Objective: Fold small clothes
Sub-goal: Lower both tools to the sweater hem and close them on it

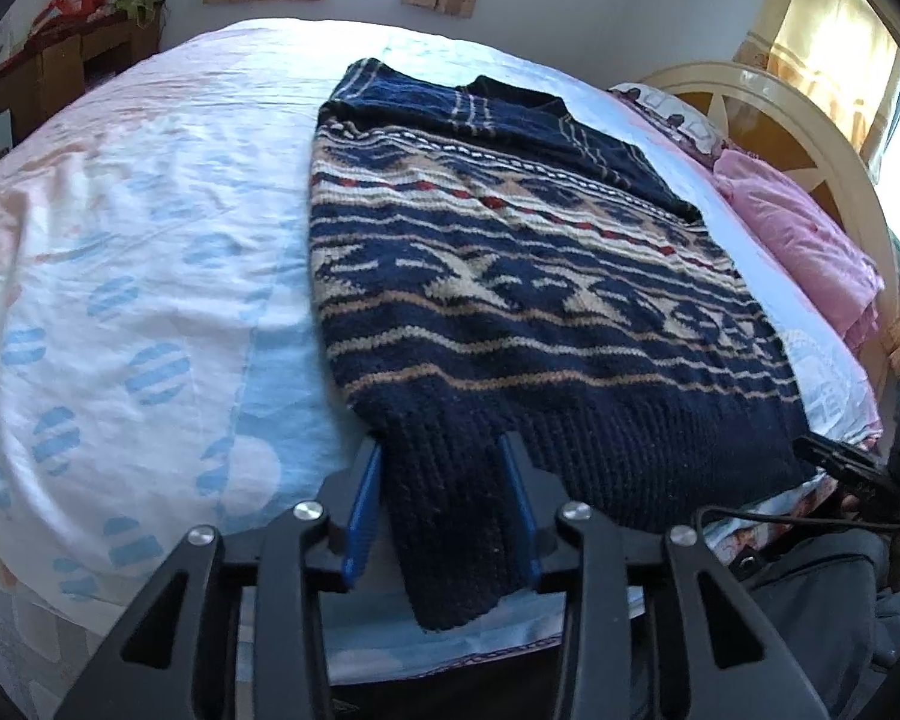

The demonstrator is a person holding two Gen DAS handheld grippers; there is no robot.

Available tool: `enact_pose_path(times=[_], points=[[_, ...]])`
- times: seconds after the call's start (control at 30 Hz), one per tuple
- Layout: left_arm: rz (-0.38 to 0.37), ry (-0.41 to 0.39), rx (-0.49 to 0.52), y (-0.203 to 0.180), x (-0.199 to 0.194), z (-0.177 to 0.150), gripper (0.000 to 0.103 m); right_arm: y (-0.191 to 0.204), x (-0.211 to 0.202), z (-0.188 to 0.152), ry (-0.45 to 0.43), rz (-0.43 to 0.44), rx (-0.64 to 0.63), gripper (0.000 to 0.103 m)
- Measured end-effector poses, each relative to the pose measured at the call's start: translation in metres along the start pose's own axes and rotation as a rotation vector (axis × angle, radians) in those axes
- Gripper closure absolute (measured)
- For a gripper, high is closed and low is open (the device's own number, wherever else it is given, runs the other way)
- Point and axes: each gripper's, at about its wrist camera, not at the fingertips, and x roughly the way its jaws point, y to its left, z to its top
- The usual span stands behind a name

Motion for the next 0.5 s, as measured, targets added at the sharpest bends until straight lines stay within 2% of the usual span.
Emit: enact_pose_path(times=[0.03, 0.1, 0.17, 0.3, 0.4, 0.5], points=[[0.024, -0.011, 0.004, 0.0, -0.002, 0.001, 0.061, 0.0, -0.001, 0.0, 0.0, 0.0, 0.0, 0.068], [0.038, -0.018, 0.004, 0.004, -0.004, 0.002, 0.045, -0.002, -0.003, 0.0, -0.001, -0.004, 0.007, 0.068], [0.036, -0.009, -0.013, 0.007, -0.002, 0.001, 0.038, -0.008, -0.004, 0.0, -0.002, -0.01, 0.033, 0.068], [0.039, 0.0, 0.04, -0.004, 0.001, -0.003, 0.037, -0.009, -0.005, -0.001, 0.006, 0.003, 0.041, 0.068], [0.006, 0.011, 0.069, -0.012, 0.002, -0.006, 0.039, -0.006, -0.005, -0.004, 0.01, 0.004, 0.021, 0.068], [-0.041, 0.013, 0.092, -0.017, 0.004, -0.008, 0.04, -0.006, -0.003, -0.005, 0.01, 0.053, 0.031, 0.067]])
